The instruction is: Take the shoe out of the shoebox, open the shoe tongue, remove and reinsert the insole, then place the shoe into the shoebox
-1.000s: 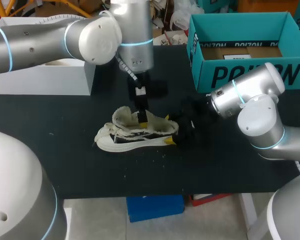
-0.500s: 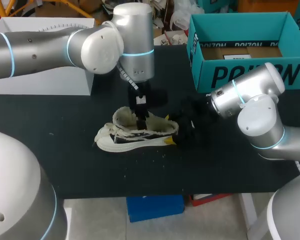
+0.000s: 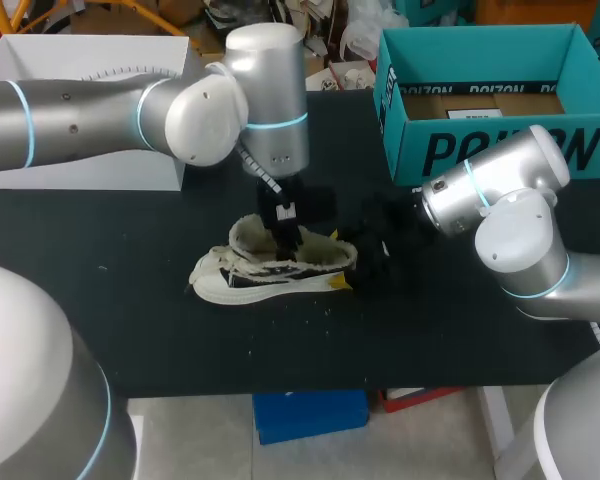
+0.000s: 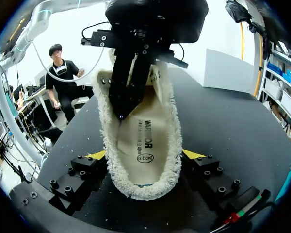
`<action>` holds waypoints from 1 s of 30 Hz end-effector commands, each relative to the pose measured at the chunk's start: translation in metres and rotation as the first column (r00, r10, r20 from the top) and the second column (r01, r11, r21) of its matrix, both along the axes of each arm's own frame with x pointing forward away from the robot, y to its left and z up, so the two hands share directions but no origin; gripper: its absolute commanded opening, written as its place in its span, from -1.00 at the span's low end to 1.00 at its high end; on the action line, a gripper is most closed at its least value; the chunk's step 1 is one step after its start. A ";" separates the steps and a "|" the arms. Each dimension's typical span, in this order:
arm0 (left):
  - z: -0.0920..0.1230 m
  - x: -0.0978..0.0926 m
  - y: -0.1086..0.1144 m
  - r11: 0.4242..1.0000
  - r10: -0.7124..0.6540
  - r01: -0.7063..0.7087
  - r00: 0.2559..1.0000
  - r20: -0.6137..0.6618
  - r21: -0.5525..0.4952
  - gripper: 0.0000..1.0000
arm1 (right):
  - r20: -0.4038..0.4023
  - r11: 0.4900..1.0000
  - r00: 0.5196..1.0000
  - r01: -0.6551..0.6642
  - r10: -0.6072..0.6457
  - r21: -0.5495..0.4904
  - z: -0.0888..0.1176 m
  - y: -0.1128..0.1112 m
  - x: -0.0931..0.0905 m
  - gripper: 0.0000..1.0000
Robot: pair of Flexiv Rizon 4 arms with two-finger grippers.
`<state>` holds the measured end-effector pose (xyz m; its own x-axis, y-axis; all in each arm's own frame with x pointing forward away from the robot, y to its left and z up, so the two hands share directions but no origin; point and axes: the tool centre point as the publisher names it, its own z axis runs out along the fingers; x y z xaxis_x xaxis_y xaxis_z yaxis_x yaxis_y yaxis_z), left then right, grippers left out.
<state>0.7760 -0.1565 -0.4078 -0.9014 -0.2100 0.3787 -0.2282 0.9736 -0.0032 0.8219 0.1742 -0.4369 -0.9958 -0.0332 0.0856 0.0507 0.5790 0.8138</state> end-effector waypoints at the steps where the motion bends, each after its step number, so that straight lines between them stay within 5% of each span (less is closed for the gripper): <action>1: -0.005 -0.007 0.007 0.999 0.024 -0.023 1.000 0.016 -0.033 -1.00 | -0.001 1.000 1.000 0.002 -0.002 -0.003 -0.004 0.000 0.002 -1.00; 9: -0.012 -0.008 0.008 0.998 0.031 -0.031 1.000 0.005 -0.049 -1.00 | -0.001 1.000 1.000 0.002 -0.002 -0.003 -0.004 0.000 0.002 -1.00; 12: -0.013 -0.008 0.008 0.998 0.028 -0.028 1.000 0.003 -0.047 -0.40 | -0.001 1.000 1.000 0.002 -0.002 -0.003 -0.004 0.000 0.002 -1.00; 13: -0.013 -0.008 0.008 0.999 0.028 -0.027 1.000 0.004 -0.046 -0.34 | -0.001 1.000 1.000 0.002 -0.002 -0.003 -0.004 0.000 0.002 -1.00; 19: -0.012 -0.007 0.008 0.999 0.037 -0.037 0.998 0.057 -0.003 -0.36 | -0.001 1.000 1.000 0.002 -0.002 -0.003 -0.004 0.000 0.002 -1.00; 30: -0.030 -0.011 0.010 0.954 0.122 -0.195 0.946 0.299 0.228 -0.40 | -0.001 1.000 1.000 0.002 -0.002 -0.003 -0.004 0.000 0.002 -1.00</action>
<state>0.7764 -0.1424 -0.4210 -0.9060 -0.3997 0.1392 -0.3851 0.9150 0.1207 0.8212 0.1745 -0.4373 -0.9958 -0.0343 0.0854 0.0498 0.5792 0.8137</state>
